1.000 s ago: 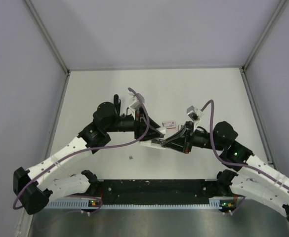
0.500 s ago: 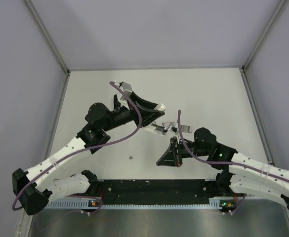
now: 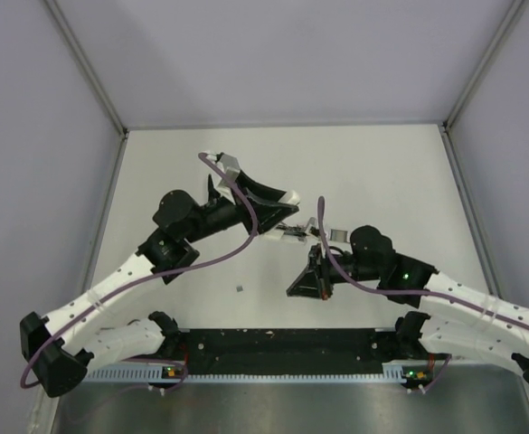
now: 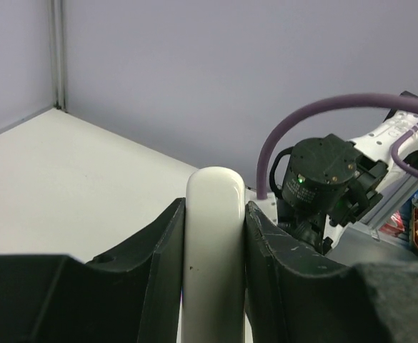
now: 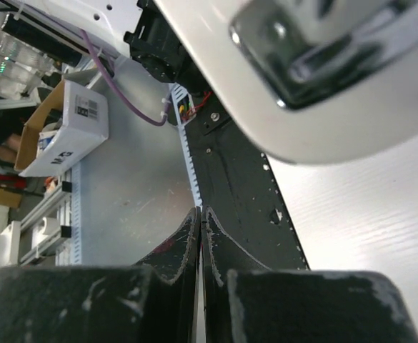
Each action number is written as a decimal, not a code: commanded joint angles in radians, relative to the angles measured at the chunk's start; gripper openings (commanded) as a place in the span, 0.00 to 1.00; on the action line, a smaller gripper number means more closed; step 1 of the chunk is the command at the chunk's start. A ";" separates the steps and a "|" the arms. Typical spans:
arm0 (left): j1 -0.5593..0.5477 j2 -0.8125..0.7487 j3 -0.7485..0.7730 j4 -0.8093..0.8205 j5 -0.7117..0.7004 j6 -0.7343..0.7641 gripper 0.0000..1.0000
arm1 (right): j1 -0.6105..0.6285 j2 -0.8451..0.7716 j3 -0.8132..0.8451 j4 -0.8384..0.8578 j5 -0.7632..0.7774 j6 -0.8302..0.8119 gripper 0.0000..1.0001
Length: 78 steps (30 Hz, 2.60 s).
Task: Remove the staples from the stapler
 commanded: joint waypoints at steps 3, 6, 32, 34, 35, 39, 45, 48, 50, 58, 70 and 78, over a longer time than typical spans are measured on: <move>0.002 -0.066 -0.029 0.007 0.025 0.036 0.00 | 0.015 -0.032 0.157 -0.212 0.119 -0.132 0.00; 0.002 -0.083 -0.049 -0.007 0.037 0.043 0.00 | 0.013 -0.035 0.197 -0.273 0.159 -0.154 0.00; 0.000 -0.105 -0.071 -0.099 -0.081 0.072 0.00 | 0.015 0.014 0.536 -0.361 0.455 -0.244 0.00; 0.000 -0.102 -0.071 -0.097 -0.089 0.066 0.00 | 0.015 0.036 0.531 -0.317 0.478 -0.244 0.00; 0.000 -0.100 -0.072 -0.094 -0.096 0.062 0.00 | 0.015 0.049 0.533 -0.304 0.479 -0.246 0.00; 0.000 -0.090 -0.071 -0.086 -0.113 0.049 0.00 | 0.015 0.096 0.534 -0.249 0.475 -0.235 0.00; 0.000 -0.085 -0.069 -0.091 -0.141 0.045 0.00 | 0.013 0.132 0.533 -0.208 0.481 -0.237 0.00; 0.000 -0.085 -0.068 -0.091 -0.147 0.045 0.00 | 0.015 0.151 0.522 -0.191 0.487 -0.238 0.00; 0.000 -0.085 -0.065 -0.093 -0.150 0.043 0.00 | 0.013 0.162 0.515 -0.180 0.495 -0.238 0.00; 0.000 -0.093 -0.060 -0.094 -0.173 0.043 0.00 | 0.015 0.182 0.487 -0.155 0.536 -0.252 0.00; 0.000 -0.116 -0.060 -0.068 -0.250 0.040 0.00 | 0.013 0.203 0.419 -0.129 0.542 -0.227 0.00; 0.000 -0.091 -0.066 -0.045 -0.335 0.037 0.00 | 0.015 0.278 0.424 -0.059 0.479 -0.186 0.00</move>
